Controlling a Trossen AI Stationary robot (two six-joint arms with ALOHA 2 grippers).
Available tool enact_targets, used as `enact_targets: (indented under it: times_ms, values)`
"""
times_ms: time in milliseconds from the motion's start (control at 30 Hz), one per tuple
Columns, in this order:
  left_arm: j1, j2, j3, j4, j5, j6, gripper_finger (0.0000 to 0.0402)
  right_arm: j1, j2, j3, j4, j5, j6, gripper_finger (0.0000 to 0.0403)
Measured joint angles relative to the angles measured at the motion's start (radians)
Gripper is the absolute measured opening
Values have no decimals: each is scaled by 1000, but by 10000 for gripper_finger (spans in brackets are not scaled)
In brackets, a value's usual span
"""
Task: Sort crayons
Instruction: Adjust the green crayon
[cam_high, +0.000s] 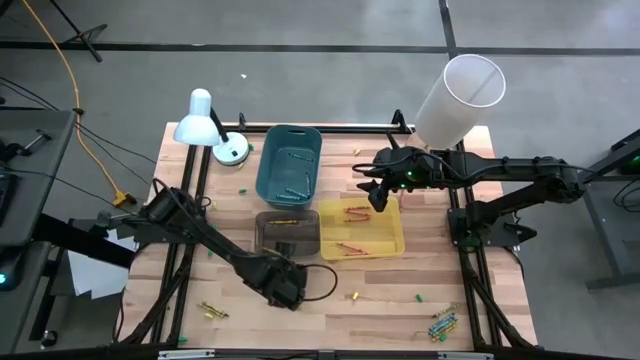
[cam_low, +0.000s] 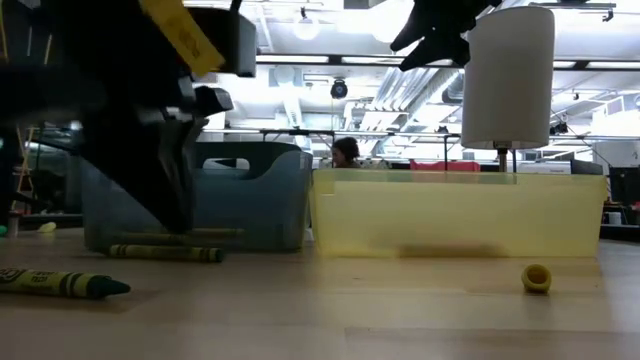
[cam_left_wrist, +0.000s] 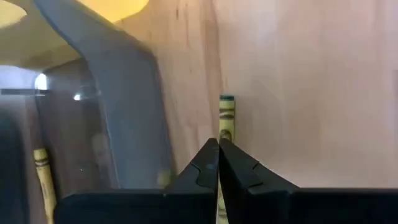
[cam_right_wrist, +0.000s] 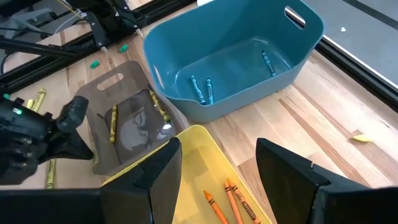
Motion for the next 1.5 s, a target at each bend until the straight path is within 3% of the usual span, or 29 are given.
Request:
enact_targets:
  times_ms: [300, 900, 1200, 1500]
  values:
    - [9, 50, 0, -6, -62, -19, 0, 0, 0, 0, 1, 0, 2, 200]
    - [-48, 10, 3, -1, 149, -161, 0, 0, 0, 0, -1, 0, -1, 200]
    - [-93, 10, 3, 8, 190, -299, 0, 0, 0, 0, -1, 0, -1, 200]
    - [-105, 10, 3, 12, 227, -334, 0, 0, 0, 0, -1, 0, -1, 200]
